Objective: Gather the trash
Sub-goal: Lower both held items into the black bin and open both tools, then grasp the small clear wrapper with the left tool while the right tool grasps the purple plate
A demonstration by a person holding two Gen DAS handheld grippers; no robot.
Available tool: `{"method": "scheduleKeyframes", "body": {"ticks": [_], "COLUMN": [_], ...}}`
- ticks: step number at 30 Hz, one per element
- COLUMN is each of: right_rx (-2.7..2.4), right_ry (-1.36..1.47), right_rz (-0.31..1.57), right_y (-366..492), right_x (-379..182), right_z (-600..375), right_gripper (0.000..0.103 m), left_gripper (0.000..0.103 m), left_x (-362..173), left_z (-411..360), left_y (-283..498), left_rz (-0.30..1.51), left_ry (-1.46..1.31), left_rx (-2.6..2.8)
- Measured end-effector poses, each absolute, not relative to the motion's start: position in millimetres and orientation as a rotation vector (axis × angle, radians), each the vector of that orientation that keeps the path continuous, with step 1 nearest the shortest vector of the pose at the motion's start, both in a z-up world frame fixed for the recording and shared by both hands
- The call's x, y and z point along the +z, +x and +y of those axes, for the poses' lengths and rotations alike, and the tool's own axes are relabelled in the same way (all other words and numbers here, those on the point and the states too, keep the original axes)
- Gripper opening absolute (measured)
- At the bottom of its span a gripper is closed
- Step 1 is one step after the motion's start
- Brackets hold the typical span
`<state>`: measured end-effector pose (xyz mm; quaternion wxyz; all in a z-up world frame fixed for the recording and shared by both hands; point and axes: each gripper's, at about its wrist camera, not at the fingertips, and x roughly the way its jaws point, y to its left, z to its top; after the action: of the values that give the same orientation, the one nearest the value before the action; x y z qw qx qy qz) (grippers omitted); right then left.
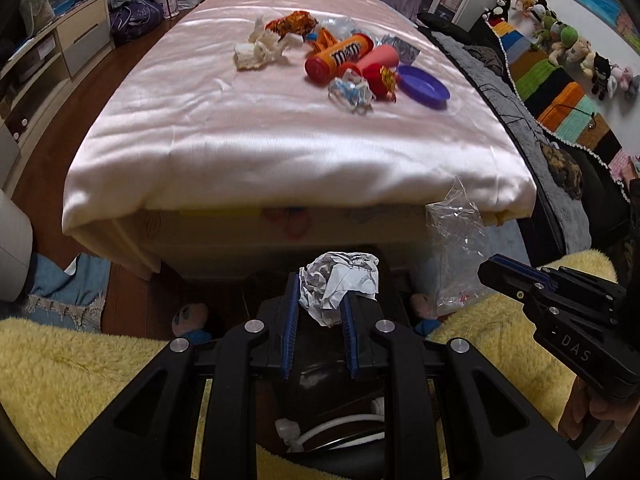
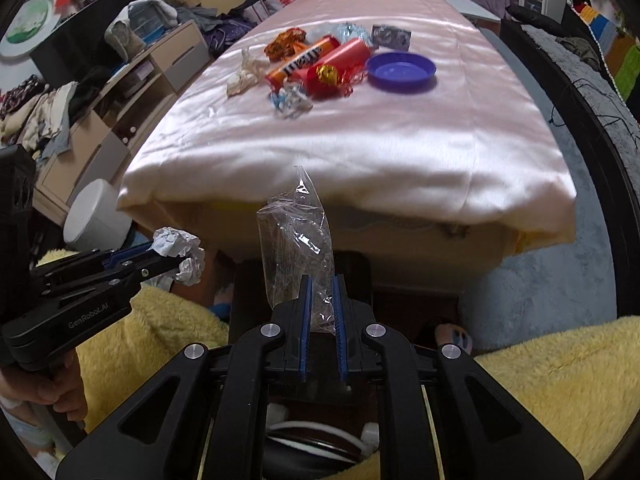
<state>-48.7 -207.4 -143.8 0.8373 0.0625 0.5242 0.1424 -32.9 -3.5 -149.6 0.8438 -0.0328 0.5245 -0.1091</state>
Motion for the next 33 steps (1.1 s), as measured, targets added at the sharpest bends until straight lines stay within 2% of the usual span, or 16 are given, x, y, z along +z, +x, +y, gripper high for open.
{"method": "scheduleKeyframes", "body": {"ticks": [8, 14, 17, 18, 19, 20, 22, 26, 28, 30, 31, 32, 33], "right_rx": [0.307, 0.301, 0.293, 0.289, 0.290, 0.292, 0.294, 0.277, 0.264, 0.243, 0.234, 0.224, 0.217], "right_ry": [0.200, 0.217, 0.223, 0.227, 0.230, 0.233, 0.238, 0.233, 0.224, 0.209, 0.201, 0.191, 0.180], "right_rz": [1.233, 1.267, 1.263, 1.261, 1.259, 1.257, 1.246, 1.221, 1.200, 1.166, 1.144, 1.125, 1.107], "right_y": [-47.6, -42.9, -40.0, -38.0, -36.2, -34.9, -33.4, -29.8, -27.9, -25.9, -24.9, -23.0, -20.9], "right_x": [-197.6, -213.8, -213.0, -212.7, -212.0, -211.9, -209.7, -201.1, -193.1, -181.6, -175.8, -169.8, -164.1], "right_z": [-201.0, -195.6, -197.5, -197.9, -197.7, -198.2, -198.6, -200.2, -204.2, -208.6, -211.5, -213.5, -215.9], "right_gripper": [0.012, 0.015, 0.016, 0.016, 0.026, 0.041, 0.046, 0.048, 0.053, 0.066, 0.075, 0.086, 0.090], "left_gripper": [0.019, 0.021, 0.030, 0.036, 0.041, 0.043, 0.049, 0.061, 0.077, 0.086, 0.093, 0.096, 0.095], "left_x": [-203.5, -224.8, -227.3, -227.0, -226.5, -225.4, -223.9, -219.8, -215.4, -209.8, -206.8, -203.6, -199.8], "left_z": [-5.8, -4.0, -1.7, -0.8, -0.5, 0.0, 0.4, 0.1, -0.1, -0.9, -2.1, -3.1, -4.1], "left_y": [-45.5, -41.4, -41.0, -40.1, -39.6, -39.1, -38.0, -37.3, -36.6, -35.3, -34.4, -32.8, -31.1], "left_rz": [1.238, 1.292, 1.294, 1.291, 1.287, 1.283, 1.275, 1.259, 1.243, 1.221, 1.209, 1.198, 1.190], "left_ry": [-0.077, -0.092, -0.097, -0.098, -0.096, -0.094, -0.087, -0.063, -0.052, -0.036, -0.027, -0.020, -0.016], "left_rx": [-0.245, -0.247, -0.240, -0.237, -0.235, -0.232, -0.225, -0.211, -0.209, -0.208, -0.205, -0.201, -0.201]}}
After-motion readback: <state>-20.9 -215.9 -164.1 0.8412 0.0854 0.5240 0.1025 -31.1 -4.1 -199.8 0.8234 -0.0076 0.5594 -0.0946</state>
